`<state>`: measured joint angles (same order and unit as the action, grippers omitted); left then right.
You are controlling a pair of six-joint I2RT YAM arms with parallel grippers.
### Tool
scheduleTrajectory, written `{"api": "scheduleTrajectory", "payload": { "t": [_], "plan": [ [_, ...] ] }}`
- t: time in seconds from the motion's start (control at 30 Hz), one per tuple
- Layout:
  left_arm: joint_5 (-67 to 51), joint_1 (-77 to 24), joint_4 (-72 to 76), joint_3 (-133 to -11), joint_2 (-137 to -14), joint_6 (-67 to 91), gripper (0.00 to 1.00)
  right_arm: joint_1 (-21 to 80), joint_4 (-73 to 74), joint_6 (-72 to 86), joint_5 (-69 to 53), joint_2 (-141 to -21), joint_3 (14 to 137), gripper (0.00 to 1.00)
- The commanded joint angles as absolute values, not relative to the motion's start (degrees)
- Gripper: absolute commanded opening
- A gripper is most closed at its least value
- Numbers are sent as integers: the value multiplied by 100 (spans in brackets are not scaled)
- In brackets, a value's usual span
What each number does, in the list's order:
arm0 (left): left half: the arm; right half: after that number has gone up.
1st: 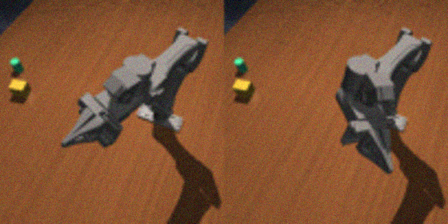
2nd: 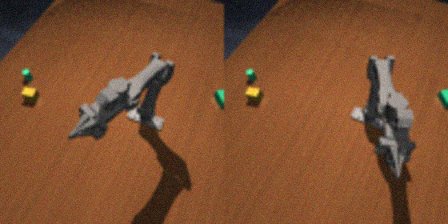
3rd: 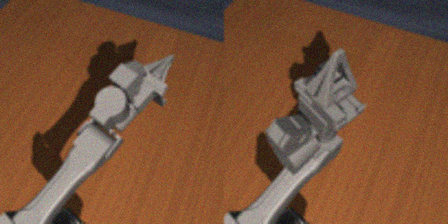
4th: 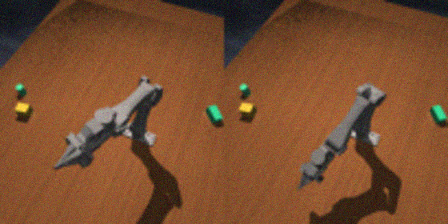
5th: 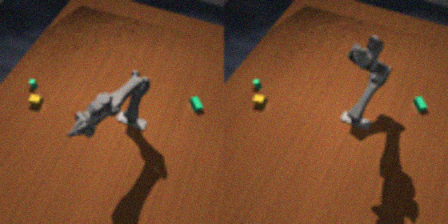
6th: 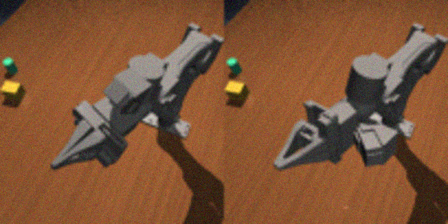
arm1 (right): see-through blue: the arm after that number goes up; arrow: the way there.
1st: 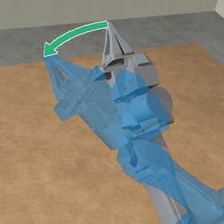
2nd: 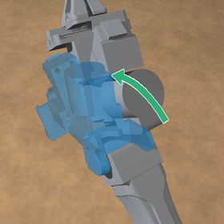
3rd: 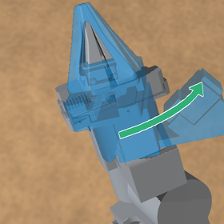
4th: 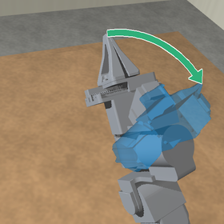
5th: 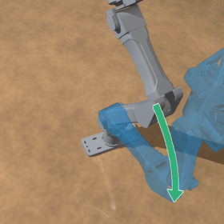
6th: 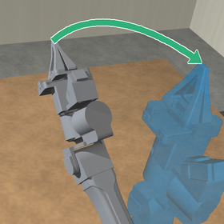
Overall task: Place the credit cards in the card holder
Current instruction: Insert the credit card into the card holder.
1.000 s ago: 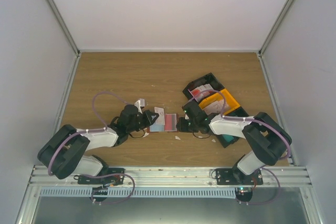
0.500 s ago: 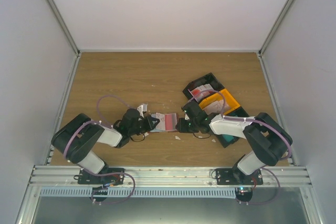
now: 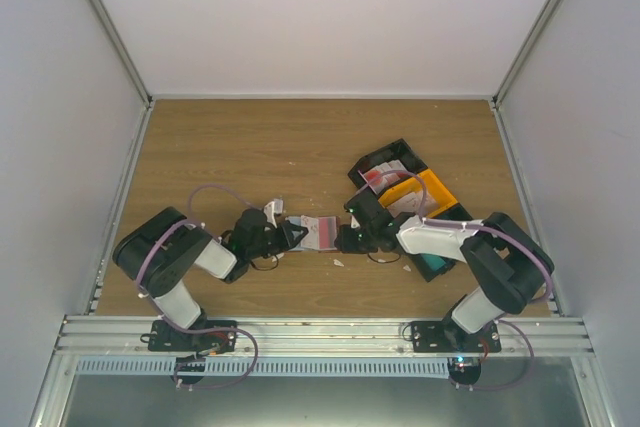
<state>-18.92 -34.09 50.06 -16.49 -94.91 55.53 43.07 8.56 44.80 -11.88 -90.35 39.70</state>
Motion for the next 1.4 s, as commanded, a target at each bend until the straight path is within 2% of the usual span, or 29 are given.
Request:
{"api": "scheduleTrajectory", "payload": {
  "t": [0.0,0.33,0.6,0.97,1.07,1.37],
  "plan": [
    [-1878,-3445,5386,-1757,-9743,5662,0,4394,1495,4421,-1299,-9456,3764,17],
    [-1818,-3601,5779,-1736,-10231,5942,0,4394,1437,4469,-1316,-9533,3775,16],
    [-2025,-3647,5927,-1776,-10433,5885,6,4392,1393,4507,-1324,-9541,3777,16],
    [-2476,-3656,5397,-2129,-10511,5445,9,4395,1354,4556,-1279,-9574,3797,15],
    [-2467,-3656,5083,-2153,-10403,5361,14,4394,1357,4582,-1243,-9556,3790,15],
    [-2104,-3656,3884,-2149,-9457,4938,41,4395,1360,4605,-1226,-9444,3823,15]
  ]
}}
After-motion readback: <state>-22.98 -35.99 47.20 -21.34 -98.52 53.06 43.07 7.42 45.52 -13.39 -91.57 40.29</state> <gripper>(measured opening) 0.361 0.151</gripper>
